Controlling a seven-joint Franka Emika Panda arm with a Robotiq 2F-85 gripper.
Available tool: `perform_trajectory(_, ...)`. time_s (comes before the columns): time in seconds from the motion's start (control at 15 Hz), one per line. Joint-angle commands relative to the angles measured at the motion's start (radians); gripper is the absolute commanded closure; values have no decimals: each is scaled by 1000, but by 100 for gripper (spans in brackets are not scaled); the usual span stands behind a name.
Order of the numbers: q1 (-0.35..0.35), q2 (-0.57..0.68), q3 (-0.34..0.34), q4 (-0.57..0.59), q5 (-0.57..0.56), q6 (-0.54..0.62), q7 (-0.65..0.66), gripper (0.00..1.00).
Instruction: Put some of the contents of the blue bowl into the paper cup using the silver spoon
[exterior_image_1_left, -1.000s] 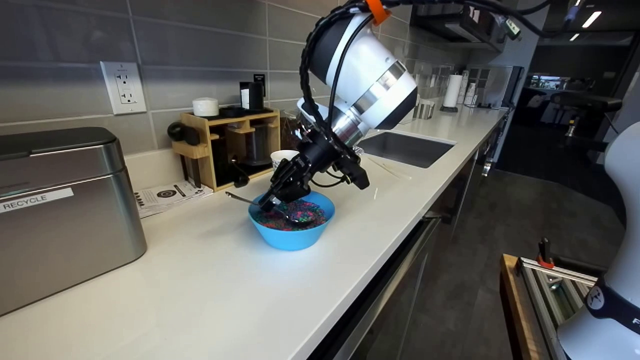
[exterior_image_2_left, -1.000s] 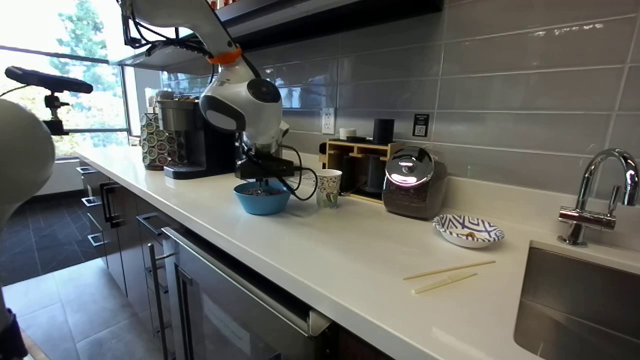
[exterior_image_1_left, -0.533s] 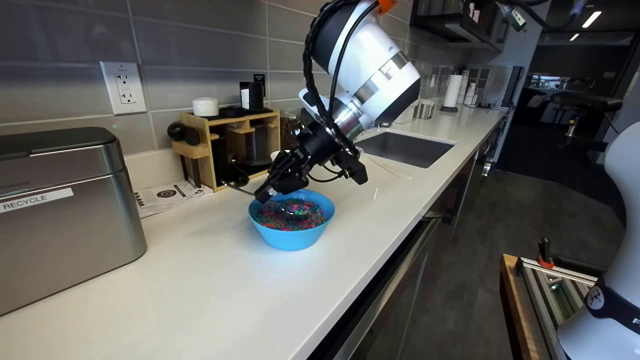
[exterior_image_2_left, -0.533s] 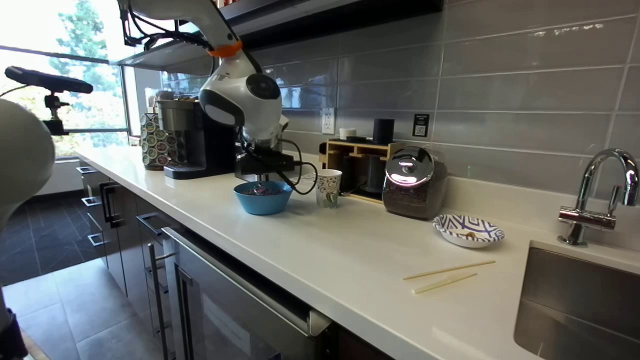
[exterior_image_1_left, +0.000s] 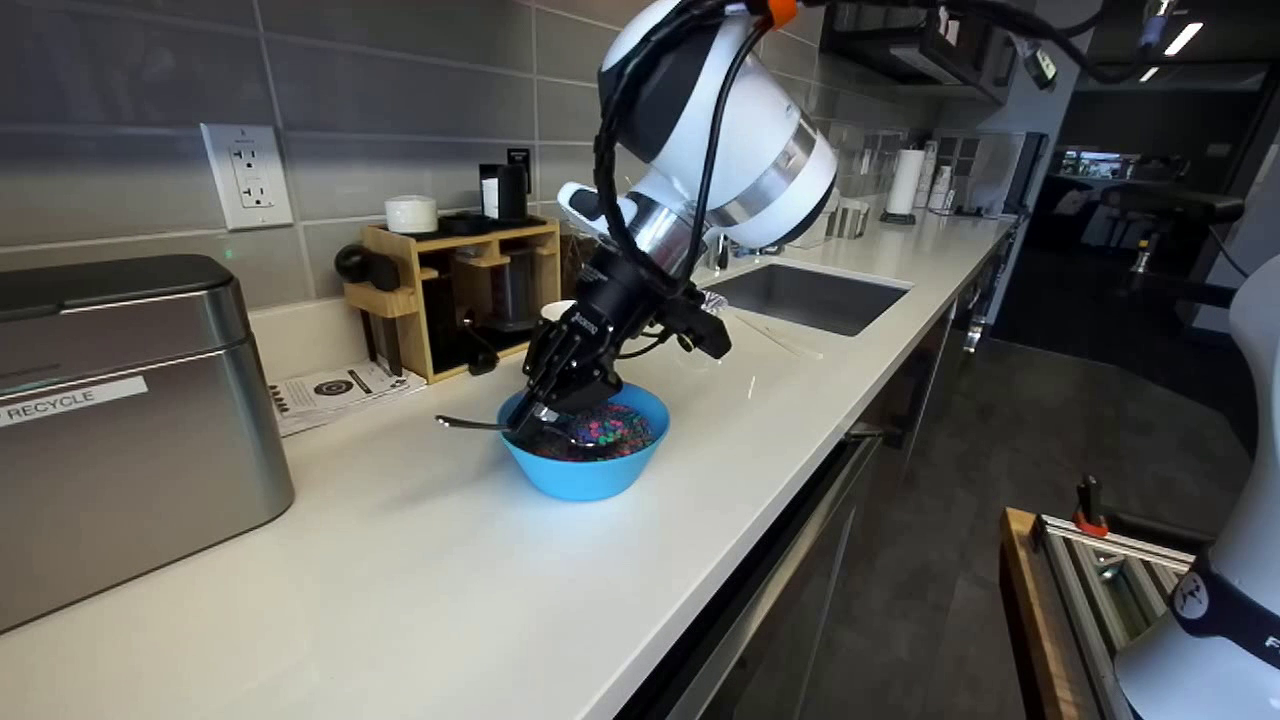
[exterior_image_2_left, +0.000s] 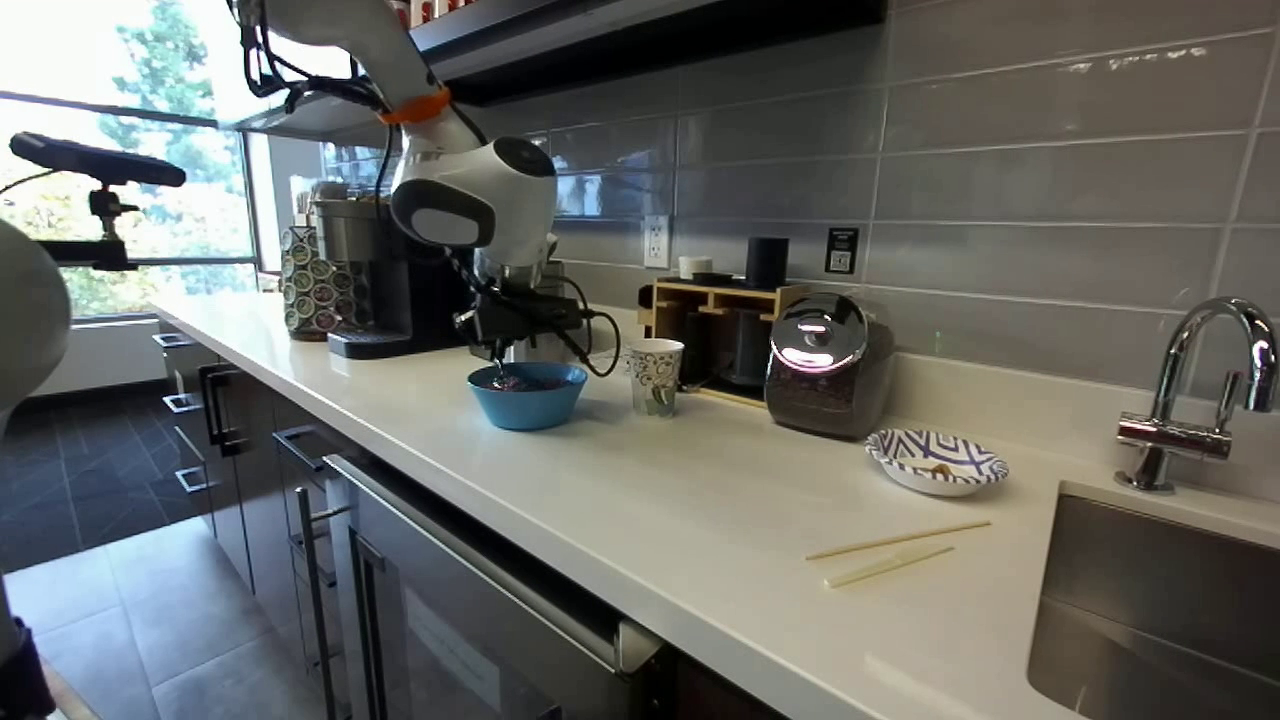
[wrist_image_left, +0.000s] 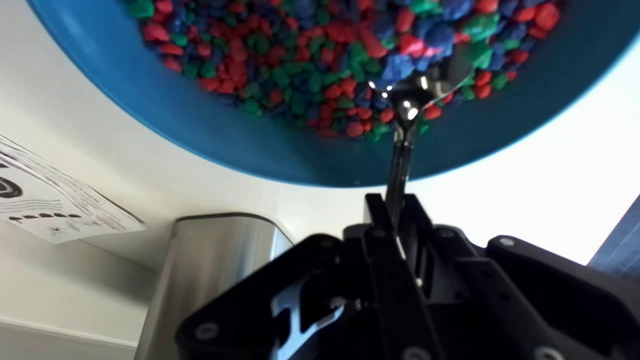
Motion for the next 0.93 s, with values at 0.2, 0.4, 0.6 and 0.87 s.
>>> perform_trajectory(0.2, -161, -17, 154, 32, -357, -4, 246, 98)
perform_trajectory(0.4, -216, -38, 195, 46, -438, -21, 296, 98)
perform_trajectory(0.6, -256, -60, 211, 66, -503, -35, 344, 98)
perform_trajectory(0.87, -297, -82, 210, 105, -564, -63, 366, 98)
